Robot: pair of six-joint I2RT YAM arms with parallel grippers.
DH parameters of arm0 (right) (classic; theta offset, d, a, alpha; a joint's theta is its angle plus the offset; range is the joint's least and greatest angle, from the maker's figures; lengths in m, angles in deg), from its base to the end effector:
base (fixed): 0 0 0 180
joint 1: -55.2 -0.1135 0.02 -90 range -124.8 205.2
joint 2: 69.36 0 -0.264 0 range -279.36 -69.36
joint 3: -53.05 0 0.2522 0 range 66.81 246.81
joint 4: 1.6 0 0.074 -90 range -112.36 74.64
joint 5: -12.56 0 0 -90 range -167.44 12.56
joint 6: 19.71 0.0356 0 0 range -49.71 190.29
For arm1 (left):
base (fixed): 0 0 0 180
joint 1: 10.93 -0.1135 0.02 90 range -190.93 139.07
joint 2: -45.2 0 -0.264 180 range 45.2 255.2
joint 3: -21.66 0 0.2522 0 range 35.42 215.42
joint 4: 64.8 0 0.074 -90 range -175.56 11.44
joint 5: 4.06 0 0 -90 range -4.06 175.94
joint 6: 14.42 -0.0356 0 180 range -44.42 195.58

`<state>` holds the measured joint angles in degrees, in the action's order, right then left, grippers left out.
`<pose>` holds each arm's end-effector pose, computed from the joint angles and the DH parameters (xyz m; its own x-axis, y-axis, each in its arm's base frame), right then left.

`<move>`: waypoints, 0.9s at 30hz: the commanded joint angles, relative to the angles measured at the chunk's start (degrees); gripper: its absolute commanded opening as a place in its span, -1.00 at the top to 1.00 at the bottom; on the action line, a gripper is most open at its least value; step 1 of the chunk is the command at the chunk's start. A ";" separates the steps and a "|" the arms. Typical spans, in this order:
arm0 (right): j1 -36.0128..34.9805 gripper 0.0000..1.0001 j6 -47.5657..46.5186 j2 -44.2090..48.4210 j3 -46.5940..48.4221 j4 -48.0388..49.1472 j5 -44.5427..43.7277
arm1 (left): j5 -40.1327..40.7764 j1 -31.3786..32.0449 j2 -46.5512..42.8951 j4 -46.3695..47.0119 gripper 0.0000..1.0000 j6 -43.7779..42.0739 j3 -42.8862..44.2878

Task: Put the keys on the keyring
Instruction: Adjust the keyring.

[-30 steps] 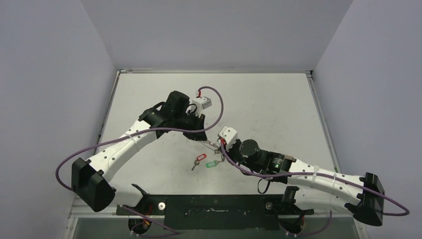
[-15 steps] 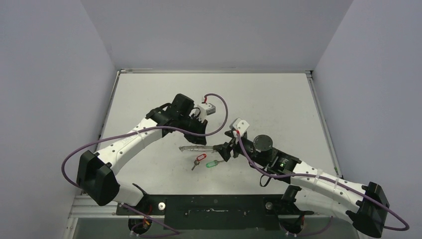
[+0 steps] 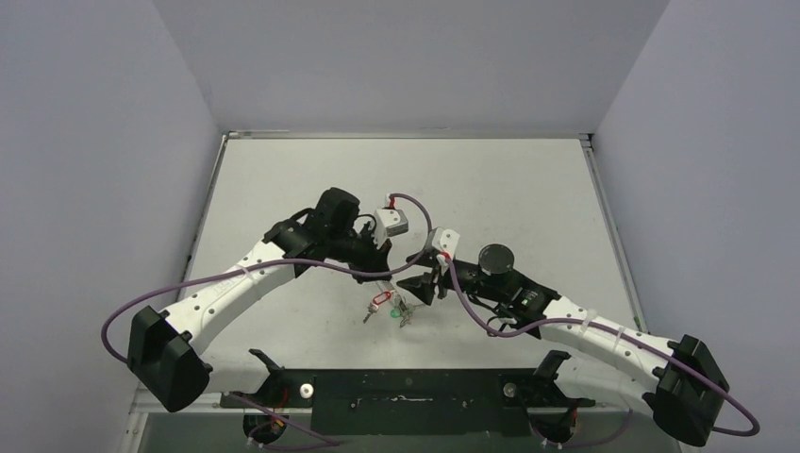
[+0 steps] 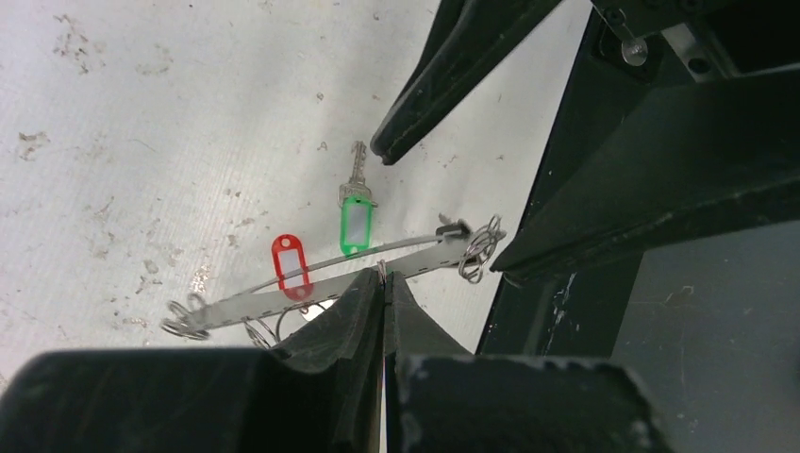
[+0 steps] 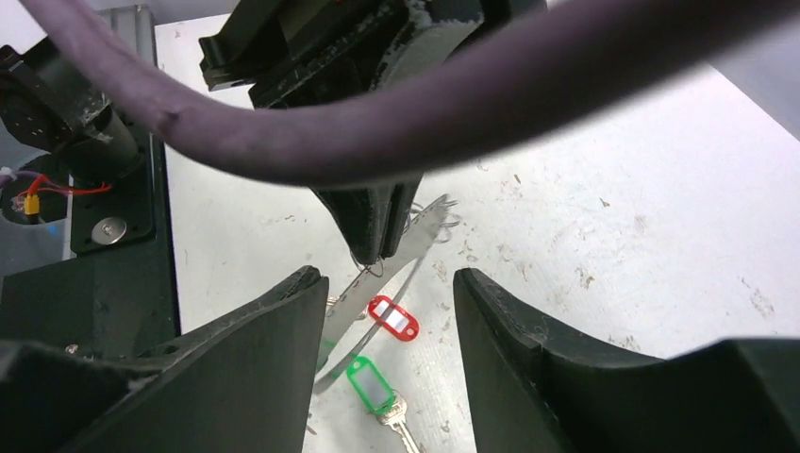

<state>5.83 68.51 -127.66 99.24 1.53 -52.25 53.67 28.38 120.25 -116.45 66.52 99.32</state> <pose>0.1401 0.1865 0.2686 -0.0718 -0.1268 -0.9893 -0.9632 0.2664 0.0357 0.1985 -0.1871 0.3014 -0.4500 0.5405 -0.7108 0.8884 0.3518 -0.2949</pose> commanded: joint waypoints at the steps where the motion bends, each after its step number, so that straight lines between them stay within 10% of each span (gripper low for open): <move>1: 2.33 -0.04 -1.30 0.21 -1.11 4.82 6.82 | -3.38 0.57 -4.35 7.39 1.00 -4.08 -1.61; 27: 2.93 0.51 0.73 -7.61 -1.68 13.67 14.08 | -4.99 1.35 -7.18 10.49 1.00 -4.08 -3.16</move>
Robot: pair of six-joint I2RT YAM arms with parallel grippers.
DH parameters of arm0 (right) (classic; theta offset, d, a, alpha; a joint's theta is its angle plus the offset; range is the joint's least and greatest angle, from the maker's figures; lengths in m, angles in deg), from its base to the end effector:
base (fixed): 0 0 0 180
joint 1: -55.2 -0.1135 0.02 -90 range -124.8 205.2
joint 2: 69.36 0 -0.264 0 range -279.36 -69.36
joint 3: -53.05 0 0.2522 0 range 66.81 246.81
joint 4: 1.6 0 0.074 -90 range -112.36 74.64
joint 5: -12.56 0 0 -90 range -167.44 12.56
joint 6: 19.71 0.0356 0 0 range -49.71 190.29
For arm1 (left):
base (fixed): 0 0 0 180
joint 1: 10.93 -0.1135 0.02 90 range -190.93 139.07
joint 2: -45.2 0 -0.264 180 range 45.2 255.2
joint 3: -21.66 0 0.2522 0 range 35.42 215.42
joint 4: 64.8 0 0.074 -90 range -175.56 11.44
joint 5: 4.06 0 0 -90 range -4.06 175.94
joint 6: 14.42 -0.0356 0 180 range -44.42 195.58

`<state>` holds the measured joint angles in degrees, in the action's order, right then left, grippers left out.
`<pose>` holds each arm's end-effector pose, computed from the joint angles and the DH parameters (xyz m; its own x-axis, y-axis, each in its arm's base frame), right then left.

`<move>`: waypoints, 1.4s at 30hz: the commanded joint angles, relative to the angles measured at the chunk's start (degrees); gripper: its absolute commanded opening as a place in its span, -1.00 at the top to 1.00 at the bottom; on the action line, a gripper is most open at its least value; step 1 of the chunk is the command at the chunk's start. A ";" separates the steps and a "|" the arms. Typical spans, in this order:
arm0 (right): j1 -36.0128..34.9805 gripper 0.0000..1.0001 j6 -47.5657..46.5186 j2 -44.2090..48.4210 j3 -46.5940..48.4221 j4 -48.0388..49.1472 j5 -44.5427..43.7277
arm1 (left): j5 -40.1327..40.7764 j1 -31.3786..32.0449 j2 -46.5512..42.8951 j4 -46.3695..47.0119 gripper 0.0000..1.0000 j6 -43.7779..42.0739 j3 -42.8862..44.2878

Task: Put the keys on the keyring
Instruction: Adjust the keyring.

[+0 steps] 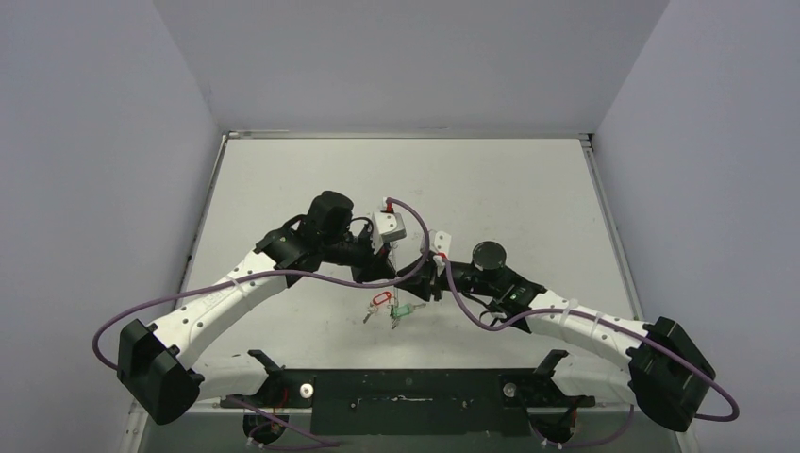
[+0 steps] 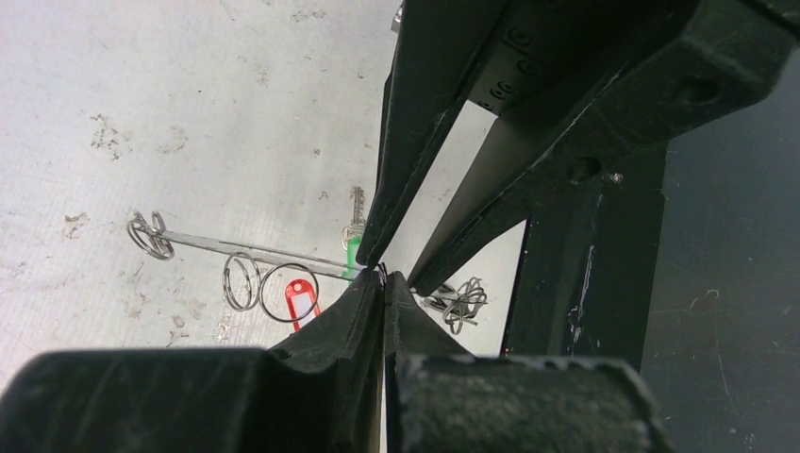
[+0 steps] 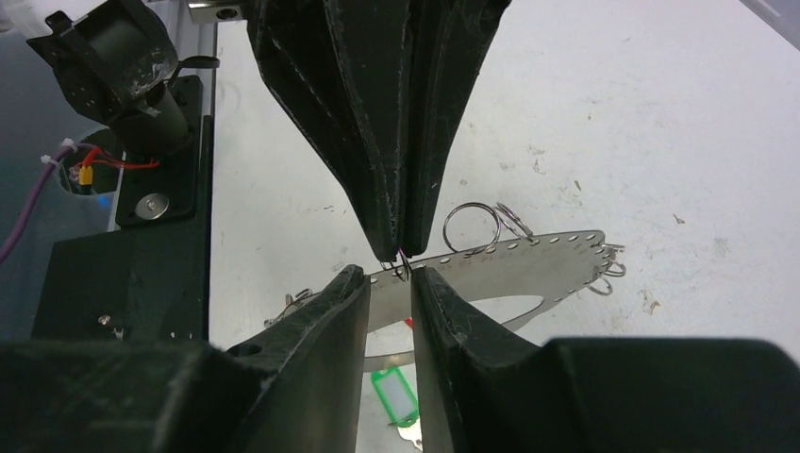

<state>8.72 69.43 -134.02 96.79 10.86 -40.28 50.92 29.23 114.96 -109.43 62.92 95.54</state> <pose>0.1523 0.1916 0.2470 -0.0864 -0.1084 -0.9903 -0.9907 0.1139 0.0740 0.1845 -0.1824 0.3123 -0.2955 0.4842 -0.8235 0.9495 0.2443 -0.1971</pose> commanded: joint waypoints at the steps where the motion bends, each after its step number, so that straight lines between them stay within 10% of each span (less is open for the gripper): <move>1: 0.04 0.52 -0.19 -1.59 0.83 4.44 2.17 | -2.26 0.51 -1.89 3.52 1.00 -0.41 0.64; 16: 0.15 0.89 0.86 -2.21 0.45 5.52 0.47 | -2.85 0.97 -2.46 3.87 1.00 -0.39 -0.29; 23: 0.15 0.31 0.86 0.05 -0.77 5.73 -1.99 | -3.41 0.94 -3.29 3.98 1.00 -0.58 -1.00; 32: 0.16 0.21 0.86 -0.21 -0.71 6.68 1.40 | -4.04 1.06 -3.57 5.11 1.00 -0.39 -1.31; 42: 0.07 0.77 3.17 -2.10 -0.64 10.45 3.80 | -4.32 1.55 -3.68 5.47 1.00 -0.12 -1.64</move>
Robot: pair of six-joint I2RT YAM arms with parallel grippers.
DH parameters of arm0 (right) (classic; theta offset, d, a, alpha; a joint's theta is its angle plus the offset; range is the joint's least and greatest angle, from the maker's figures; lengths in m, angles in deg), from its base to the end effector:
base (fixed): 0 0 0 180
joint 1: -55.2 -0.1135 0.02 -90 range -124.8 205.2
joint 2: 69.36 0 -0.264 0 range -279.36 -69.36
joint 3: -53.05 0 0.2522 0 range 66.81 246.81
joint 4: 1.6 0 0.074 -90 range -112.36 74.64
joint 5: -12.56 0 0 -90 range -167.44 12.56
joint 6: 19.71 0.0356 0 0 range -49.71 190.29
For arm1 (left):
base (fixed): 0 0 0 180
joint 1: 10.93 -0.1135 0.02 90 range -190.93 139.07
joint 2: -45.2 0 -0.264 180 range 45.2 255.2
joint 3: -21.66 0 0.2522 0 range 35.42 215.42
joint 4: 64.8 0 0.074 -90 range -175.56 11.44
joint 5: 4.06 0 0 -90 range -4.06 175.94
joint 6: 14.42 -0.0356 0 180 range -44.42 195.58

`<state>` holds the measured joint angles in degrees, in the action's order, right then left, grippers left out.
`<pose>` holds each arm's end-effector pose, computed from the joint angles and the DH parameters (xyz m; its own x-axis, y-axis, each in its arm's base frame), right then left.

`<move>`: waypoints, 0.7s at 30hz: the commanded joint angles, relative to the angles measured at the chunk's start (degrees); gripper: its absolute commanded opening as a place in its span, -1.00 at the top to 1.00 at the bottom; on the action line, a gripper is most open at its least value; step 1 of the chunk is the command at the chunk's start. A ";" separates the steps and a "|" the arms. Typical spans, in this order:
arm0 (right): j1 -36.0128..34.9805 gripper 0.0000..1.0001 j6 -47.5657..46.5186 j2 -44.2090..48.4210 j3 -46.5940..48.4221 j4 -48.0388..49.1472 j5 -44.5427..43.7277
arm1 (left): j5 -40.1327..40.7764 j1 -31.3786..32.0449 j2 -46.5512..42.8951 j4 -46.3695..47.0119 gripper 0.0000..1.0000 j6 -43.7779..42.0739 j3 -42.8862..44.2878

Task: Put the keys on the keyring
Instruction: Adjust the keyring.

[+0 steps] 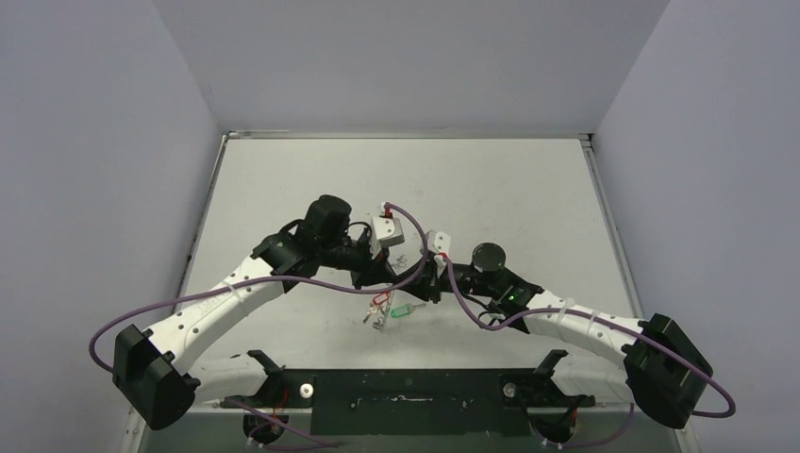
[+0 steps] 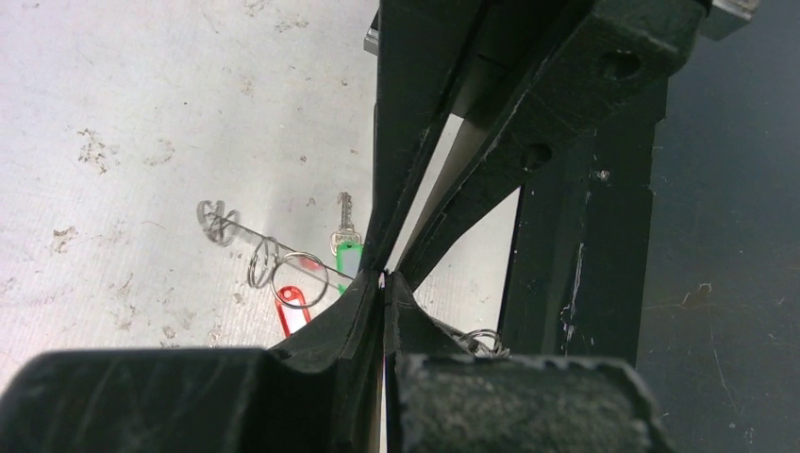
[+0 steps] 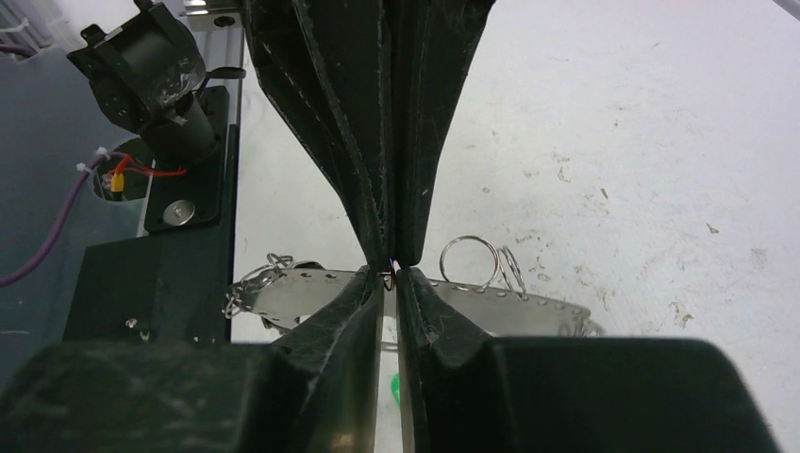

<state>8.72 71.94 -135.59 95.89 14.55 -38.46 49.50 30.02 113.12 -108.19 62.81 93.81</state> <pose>0.1531 0.1938 0.2422 -0.1154 -0.0890 -0.9893 -0.9905 0.0854 0.1078 0.1764 -0.1810 0.3119 -0.2717 0.4712 -0.8391 0.9589 0.2067 -0.1944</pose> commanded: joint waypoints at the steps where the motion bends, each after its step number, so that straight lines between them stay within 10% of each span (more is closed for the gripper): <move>1: 0.05 0.82 0.64 -0.62 0.27 6.60 2.10 | -2.83 0.74 -1.91 4.23 1.00 -0.03 0.12; 21: 0.15 1.00 0.67 2.14 -1.98 6.10 0.02 | 2.11 0.80 -9.38 10.52 0.87 0.73 -5.44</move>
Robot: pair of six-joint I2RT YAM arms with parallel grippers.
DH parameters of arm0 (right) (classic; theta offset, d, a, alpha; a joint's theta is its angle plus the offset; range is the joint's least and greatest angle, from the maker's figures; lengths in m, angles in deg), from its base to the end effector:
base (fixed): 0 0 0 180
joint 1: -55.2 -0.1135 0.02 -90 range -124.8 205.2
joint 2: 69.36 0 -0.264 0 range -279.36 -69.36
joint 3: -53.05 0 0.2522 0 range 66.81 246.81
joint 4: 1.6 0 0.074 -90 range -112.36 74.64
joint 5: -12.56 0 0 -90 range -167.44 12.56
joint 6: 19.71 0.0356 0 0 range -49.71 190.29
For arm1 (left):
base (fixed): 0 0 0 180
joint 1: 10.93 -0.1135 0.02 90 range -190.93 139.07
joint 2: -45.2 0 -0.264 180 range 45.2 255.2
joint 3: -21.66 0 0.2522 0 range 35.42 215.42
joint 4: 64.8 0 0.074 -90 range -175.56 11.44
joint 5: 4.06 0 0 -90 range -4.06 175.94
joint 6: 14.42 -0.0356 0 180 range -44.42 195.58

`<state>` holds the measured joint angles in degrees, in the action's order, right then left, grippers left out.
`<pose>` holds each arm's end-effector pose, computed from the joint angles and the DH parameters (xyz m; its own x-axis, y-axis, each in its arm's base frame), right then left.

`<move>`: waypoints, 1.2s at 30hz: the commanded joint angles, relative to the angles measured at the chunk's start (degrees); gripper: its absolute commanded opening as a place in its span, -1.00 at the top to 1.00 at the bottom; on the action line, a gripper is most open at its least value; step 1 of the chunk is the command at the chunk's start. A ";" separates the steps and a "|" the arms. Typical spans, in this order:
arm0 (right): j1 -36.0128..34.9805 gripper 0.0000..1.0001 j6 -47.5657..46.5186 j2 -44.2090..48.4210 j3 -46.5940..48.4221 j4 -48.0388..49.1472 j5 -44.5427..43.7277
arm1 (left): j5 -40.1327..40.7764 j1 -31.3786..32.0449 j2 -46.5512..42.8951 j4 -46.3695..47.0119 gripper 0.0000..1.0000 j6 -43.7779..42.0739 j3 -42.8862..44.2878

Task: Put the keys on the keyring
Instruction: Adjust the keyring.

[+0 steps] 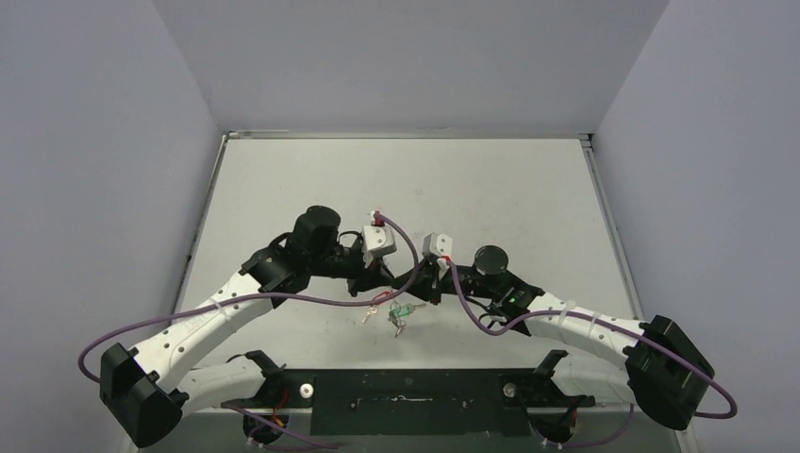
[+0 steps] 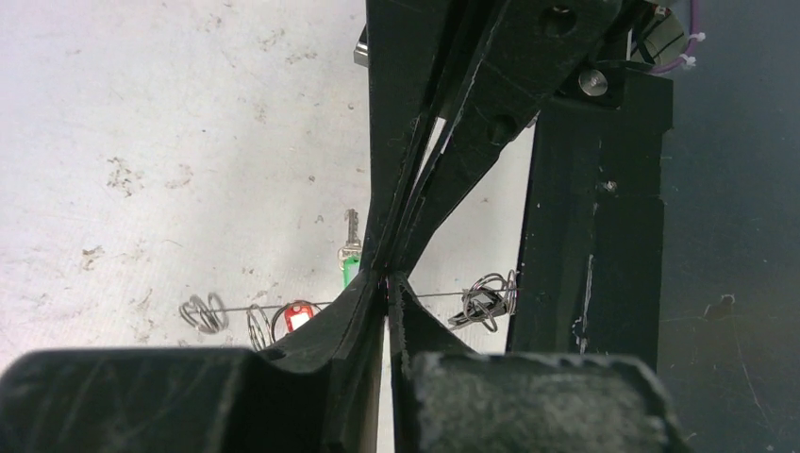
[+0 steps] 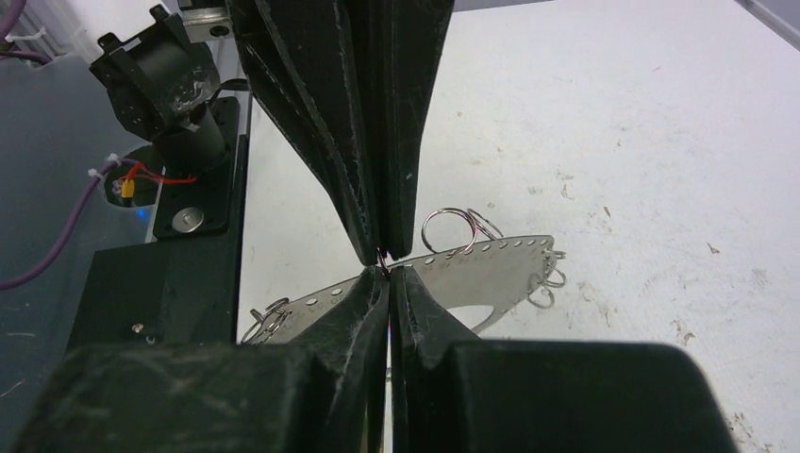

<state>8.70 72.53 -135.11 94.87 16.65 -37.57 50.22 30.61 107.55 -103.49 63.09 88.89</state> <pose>0.1507 0.1919 0.2419 -0.1070 -0.0692 -0.9918 -0.9924 0.0684 0.1023 0.1616 -0.1709 0.3115 -0.2117 0.4221 -0.8815 0.9702 0.1994 -0.1375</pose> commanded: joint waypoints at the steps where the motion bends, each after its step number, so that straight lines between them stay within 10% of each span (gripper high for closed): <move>1: 0.18 1.00 0.13 1.76 -1.06 4.02 -0.99 | 1.94 0.23 -4.68 5.96 0.80 0.52 -0.97; 9: 0.17 1.00 0.64 2.33 -1.76 4.58 -1.03 | 9.80 0.14 -14.32 10.10 0.10 3.87 -9.34; 17: 0.09 1.00 2.29 2.91 -2.53 6.88 -0.35 | 8.70 0.22 -24.93 33.22 -0.07 13.65 -26.03; 24: 0.04 1.00 4.49 2.97 -3.03 9.60 0.60 | 9.62 0.28 -27.97 55.48 0.11 15.96 -38.00; 36: 0.01 1.00 5.14 3.44 -3.16 9.83 0.46 | 6.30 0.32 -22.85 64.06 0.41 17.16 -39.24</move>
<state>8.67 77.12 -133.37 91.52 20.80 -38.33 58.50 30.65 83.42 -45.70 78.85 49.05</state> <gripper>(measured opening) 0.028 0.294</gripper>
